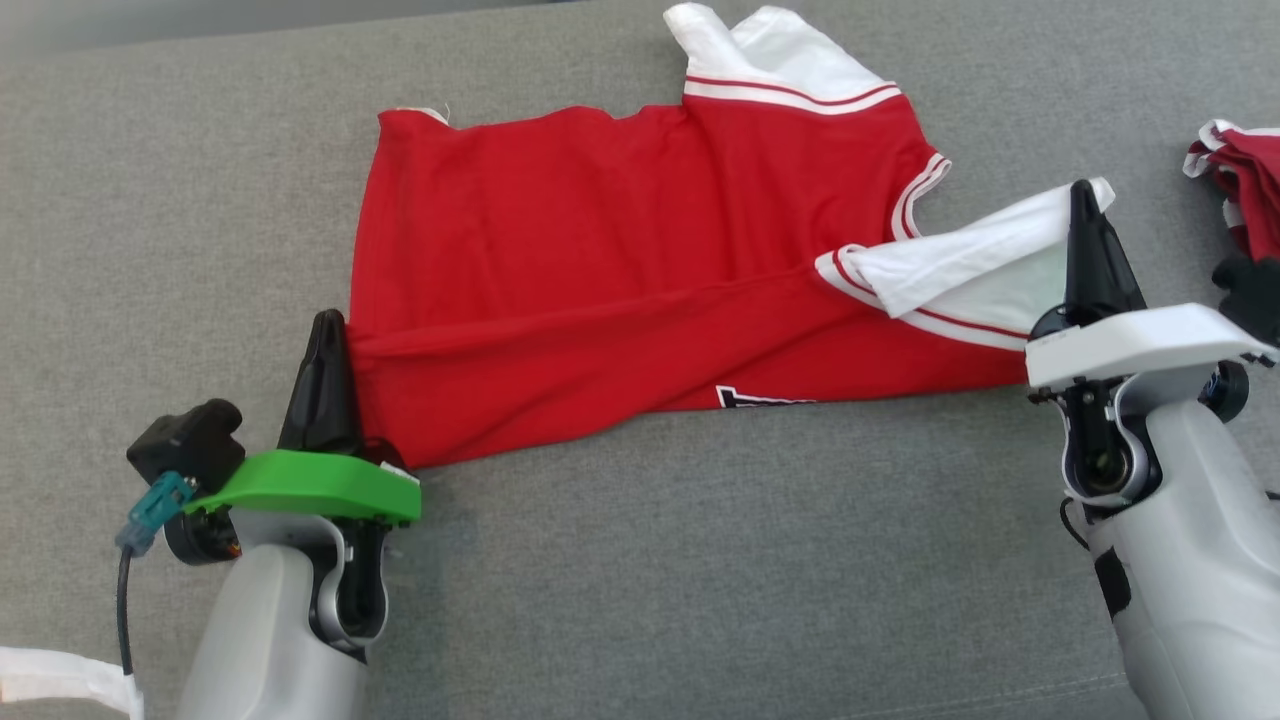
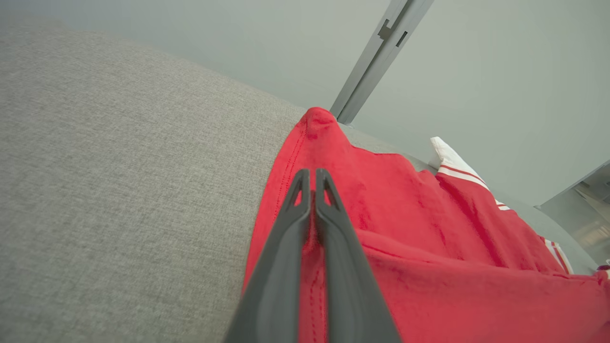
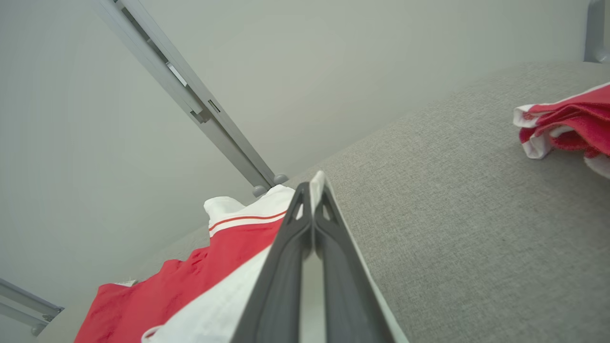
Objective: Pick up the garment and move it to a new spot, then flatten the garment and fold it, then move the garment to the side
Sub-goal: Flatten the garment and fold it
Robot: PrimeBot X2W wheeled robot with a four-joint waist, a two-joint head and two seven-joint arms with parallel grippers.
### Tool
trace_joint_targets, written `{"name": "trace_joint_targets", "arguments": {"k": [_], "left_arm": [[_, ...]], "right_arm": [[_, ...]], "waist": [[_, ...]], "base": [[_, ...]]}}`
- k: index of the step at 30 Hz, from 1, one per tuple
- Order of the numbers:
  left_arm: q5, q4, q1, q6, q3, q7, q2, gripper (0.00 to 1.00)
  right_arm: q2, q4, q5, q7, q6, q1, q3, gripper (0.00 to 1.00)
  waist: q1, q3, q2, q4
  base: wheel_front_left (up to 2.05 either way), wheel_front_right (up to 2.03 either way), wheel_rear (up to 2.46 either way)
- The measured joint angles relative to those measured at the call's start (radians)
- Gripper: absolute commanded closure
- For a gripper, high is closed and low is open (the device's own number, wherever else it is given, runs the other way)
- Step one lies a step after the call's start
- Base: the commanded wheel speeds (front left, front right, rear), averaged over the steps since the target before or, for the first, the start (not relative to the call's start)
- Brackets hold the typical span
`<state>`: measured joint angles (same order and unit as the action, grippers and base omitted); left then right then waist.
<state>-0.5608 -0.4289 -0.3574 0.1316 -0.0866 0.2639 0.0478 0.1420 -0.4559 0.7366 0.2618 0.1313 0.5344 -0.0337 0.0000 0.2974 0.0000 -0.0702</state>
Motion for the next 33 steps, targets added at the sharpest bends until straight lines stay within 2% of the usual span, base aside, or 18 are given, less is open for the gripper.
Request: {"name": "trace_joint_targets", "arguments": {"k": [6, 7, 8, 9, 10, 11, 16, 21, 28, 33], "left_arm": [[0.008, -0.027, -0.071, 0.000, -0.014, 0.000, 0.002, 1.00], [0.007, -0.025, -0.079, 0.000, -0.016, 0.000, 0.003, 1.00], [0.007, -0.023, -0.088, 0.000, -0.019, 0.000, 0.006, 1.00], [0.007, -0.022, -0.095, 0.000, -0.019, 0.000, 0.008, 0.93], [0.007, -0.021, -0.098, 0.000, -0.015, 0.000, 0.010, 0.36], [0.009, -0.021, -0.100, 0.000, -0.010, 0.000, 0.010, 0.00], [0.050, 0.002, -0.096, 0.000, 0.048, 0.000, 0.009, 0.00], [0.080, 0.007, -0.020, 0.000, 0.040, 0.000, 0.005, 0.00], [0.095, -0.018, 0.061, 0.000, 0.002, 0.000, 0.004, 0.00], [0.106, -0.050, 0.065, 0.000, -0.013, 0.002, 0.004, 0.00]], "right_arm": [[0.002, -0.085, -0.063, 0.000, 0.000, 0.105, 0.009, 0.99], [0.001, -0.092, -0.071, 0.000, 0.000, 0.113, 0.010, 0.89], [-0.002, -0.097, -0.080, 0.000, 0.000, 0.120, 0.015, 0.51], [-0.002, -0.098, -0.096, 0.000, 0.000, 0.124, 0.019, 0.00], [0.001, -0.097, -0.109, 0.000, 0.000, 0.126, 0.016, 0.00], [0.001, -0.092, -0.123, 0.000, 0.000, 0.127, 0.016, 0.00], [0.014, 0.003, -0.268, 0.000, 0.000, 0.090, 0.057, 0.00], [0.016, 0.065, -0.420, 0.001, 0.000, -0.028, 0.074, 0.00], [-0.011, 0.056, -0.500, 0.001, 0.000, -0.153, 0.111, 0.00], [-0.030, 0.026, -0.533, 0.001, 0.000, -0.174, 0.137, 0.00]], "waist": [[0.0000, 0.056, 0.0000, 0.007], [0.0000, 0.062, 0.0000, 0.008], [0.0000, 0.070, 0.0000, 0.009], [0.0000, 0.077, 0.0000, 0.010], [0.0000, 0.083, 0.0000, 0.011], [0.0000, 0.087, 0.0000, 0.012], [0.0000, 0.091, 0.0000, 0.014], [0.0000, 0.075, 0.0000, 0.013], [0.0000, 0.063, 0.0000, 0.006], [0.0000, 0.076, 0.0000, 0.005]], "base": [[0.00, 0.00, 0.00], [0.00, 0.00, 0.00], [0.00, 0.00, 0.00], [0.00, 0.00, 0.00], [0.00, 0.00, 0.00], [0.00, 0.00, 0.00], [0.00, 0.00, 0.00], [0.00, 0.00, 0.00], [0.00, 0.00, 0.00], [0.00, 0.00, 0.00]]}}
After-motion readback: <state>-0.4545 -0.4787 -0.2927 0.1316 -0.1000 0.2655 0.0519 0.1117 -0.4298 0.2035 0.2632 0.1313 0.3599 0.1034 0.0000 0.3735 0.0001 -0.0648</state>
